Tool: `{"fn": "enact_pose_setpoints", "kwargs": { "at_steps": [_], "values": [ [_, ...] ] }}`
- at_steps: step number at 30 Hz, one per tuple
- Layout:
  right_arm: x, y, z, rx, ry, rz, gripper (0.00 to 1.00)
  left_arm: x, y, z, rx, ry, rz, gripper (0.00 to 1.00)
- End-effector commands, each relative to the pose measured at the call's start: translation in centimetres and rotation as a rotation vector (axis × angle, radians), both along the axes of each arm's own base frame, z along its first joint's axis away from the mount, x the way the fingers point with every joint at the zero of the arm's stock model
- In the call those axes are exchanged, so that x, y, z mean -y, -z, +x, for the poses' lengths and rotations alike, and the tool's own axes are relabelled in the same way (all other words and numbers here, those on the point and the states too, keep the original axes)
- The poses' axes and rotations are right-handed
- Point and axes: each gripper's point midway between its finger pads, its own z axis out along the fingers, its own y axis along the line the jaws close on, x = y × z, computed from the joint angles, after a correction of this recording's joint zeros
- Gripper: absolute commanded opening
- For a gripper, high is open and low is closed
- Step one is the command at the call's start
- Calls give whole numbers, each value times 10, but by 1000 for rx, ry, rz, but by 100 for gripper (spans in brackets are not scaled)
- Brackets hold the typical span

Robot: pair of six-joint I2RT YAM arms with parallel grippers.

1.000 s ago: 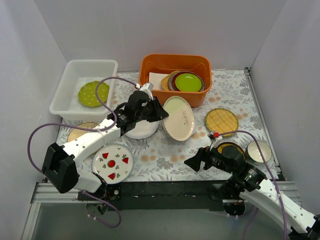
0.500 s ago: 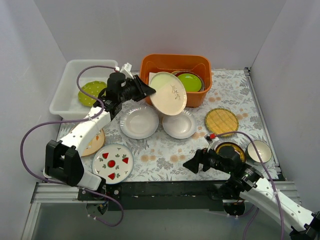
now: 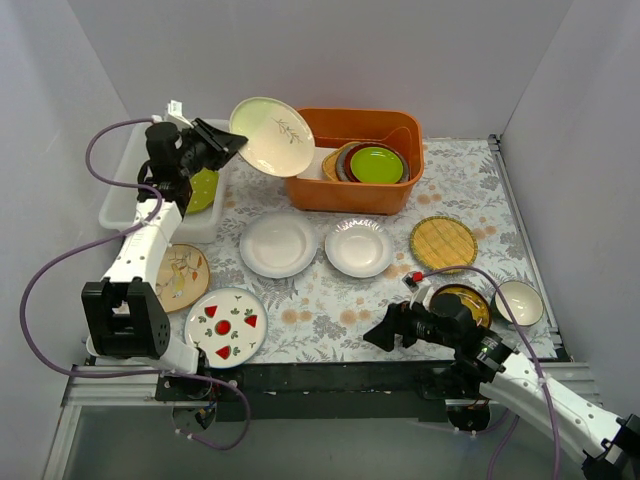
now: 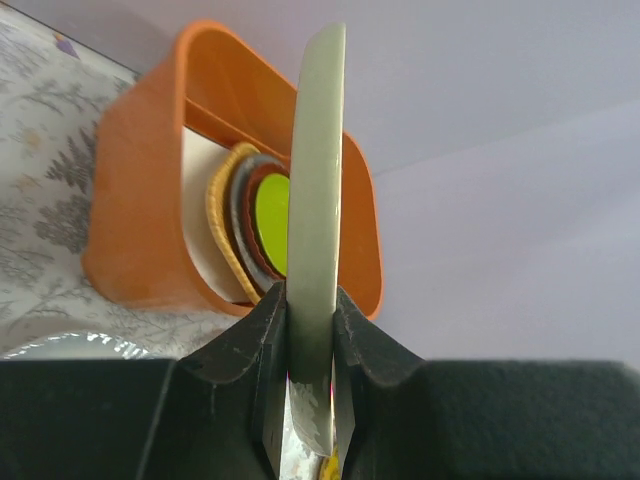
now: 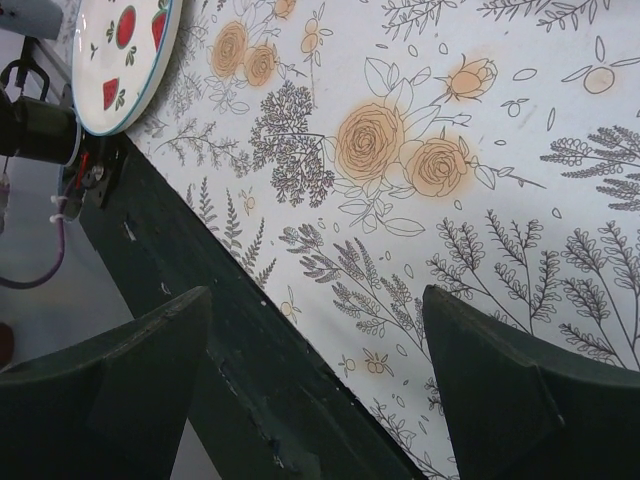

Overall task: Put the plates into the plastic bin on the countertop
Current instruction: Place the plate in the plastic bin.

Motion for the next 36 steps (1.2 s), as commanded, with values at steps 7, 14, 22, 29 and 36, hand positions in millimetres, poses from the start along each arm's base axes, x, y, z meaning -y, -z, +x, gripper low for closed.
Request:
{"fn": "enact_pose_setpoints", "kwargs": {
  "at_steps": [7, 14, 22, 29, 36],
  "values": [
    [-8, -5, -4, 13, -45, 43, 96, -84, -73, -7, 205, -126, -73, 0],
    [-8, 0, -5, 2, -55, 34, 97, -144, -55, -6, 168, -235, -67, 0],
    [-10, 12, -15, -51, -92, 37, 98, -187, -30, -8, 131, -345, -42, 0],
    [-6, 21, -20, -68, -88, 41, 98, -208, -13, -7, 99, -433, -21, 0],
    [-5, 26, -22, -88, -85, 29, 98, -224, 1, 4, 54, -494, -43, 0]
  ]
}}
